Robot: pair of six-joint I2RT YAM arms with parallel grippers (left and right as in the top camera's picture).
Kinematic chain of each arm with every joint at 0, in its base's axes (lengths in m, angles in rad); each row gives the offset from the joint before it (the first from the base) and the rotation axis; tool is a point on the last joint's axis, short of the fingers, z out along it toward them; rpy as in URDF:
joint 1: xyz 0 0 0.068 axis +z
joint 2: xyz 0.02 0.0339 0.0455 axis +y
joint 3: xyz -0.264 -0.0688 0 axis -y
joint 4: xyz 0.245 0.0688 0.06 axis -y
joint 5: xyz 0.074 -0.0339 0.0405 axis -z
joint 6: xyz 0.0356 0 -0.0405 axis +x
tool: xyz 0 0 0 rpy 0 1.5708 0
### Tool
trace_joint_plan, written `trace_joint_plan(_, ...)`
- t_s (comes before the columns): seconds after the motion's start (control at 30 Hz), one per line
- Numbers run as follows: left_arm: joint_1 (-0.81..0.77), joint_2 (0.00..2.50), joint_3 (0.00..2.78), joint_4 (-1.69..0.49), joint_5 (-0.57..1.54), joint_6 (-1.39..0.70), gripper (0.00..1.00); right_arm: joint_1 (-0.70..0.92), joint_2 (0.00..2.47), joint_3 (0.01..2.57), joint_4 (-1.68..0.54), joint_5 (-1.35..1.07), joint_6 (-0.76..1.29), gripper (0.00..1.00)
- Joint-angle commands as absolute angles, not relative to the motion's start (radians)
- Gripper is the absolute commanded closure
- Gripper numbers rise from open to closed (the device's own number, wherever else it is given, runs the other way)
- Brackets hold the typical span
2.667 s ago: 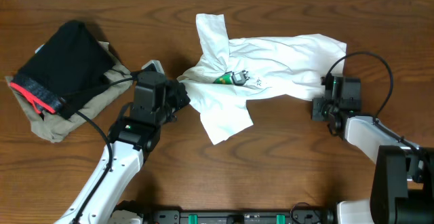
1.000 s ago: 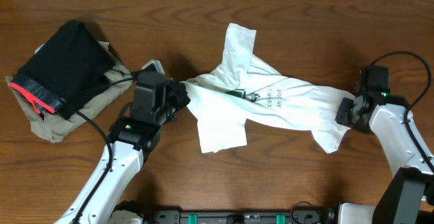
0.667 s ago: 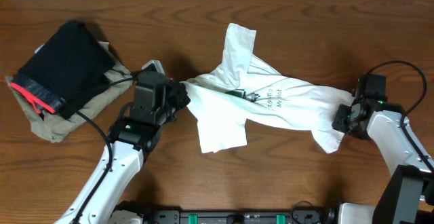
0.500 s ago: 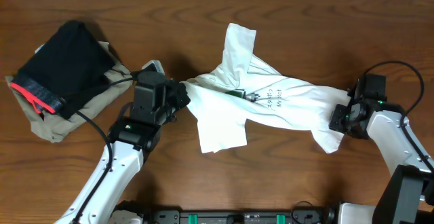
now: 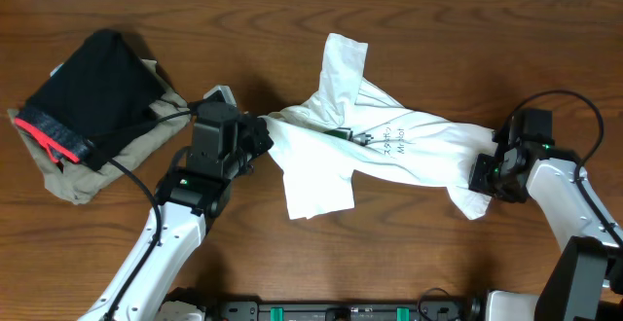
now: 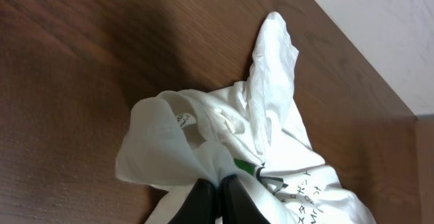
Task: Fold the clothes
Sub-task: 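Lift the shirt with both grippers and stretch it between them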
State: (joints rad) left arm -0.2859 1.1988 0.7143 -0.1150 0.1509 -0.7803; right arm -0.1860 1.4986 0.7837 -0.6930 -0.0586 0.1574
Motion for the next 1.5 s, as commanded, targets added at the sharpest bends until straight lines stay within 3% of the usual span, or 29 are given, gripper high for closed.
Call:
trace_joint_plan(0.0, -0.282, 1.197, 0.718, -0.111, 0.147, -0.764, 0.94, -0.191, 1.504, 0.779, -0.687, -0.019, 0.141, 0.59)
trace_joint_plan(0.37, -0.282, 1.197, 0.718, -0.111, 0.147, -0.764, 0.94, -0.19, 1.504, 0.745, -0.633, -0.007, 0.14, 0.62)
trace_joint_plan(0.67, -0.282, 1.197, 0.718, -0.111, 0.147, -0.764, 0.93, -0.19, 1.504, 0.744, -0.619, -0.007, 0.14, 0.73)
trace_joint_plan(0.93, -0.282, 1.197, 0.718, -0.111, 0.147, -0.764, 0.93, -0.19, 1.504, 0.744, -0.618, -0.007, 0.141, 0.98)
trace_joint_plan(1.3, -0.282, 1.197, 0.718, -0.107, 0.147, -0.764, 0.93, -0.19, 1.483, 0.764, -0.603, -0.037, 0.145, 0.99)
trace_joint_plan(1.47, -0.282, 1.165, 0.721, -0.048, 0.195, -0.68, 0.94, -0.189, 1.385, 0.878, -0.713, -0.053, 0.144, 0.99)
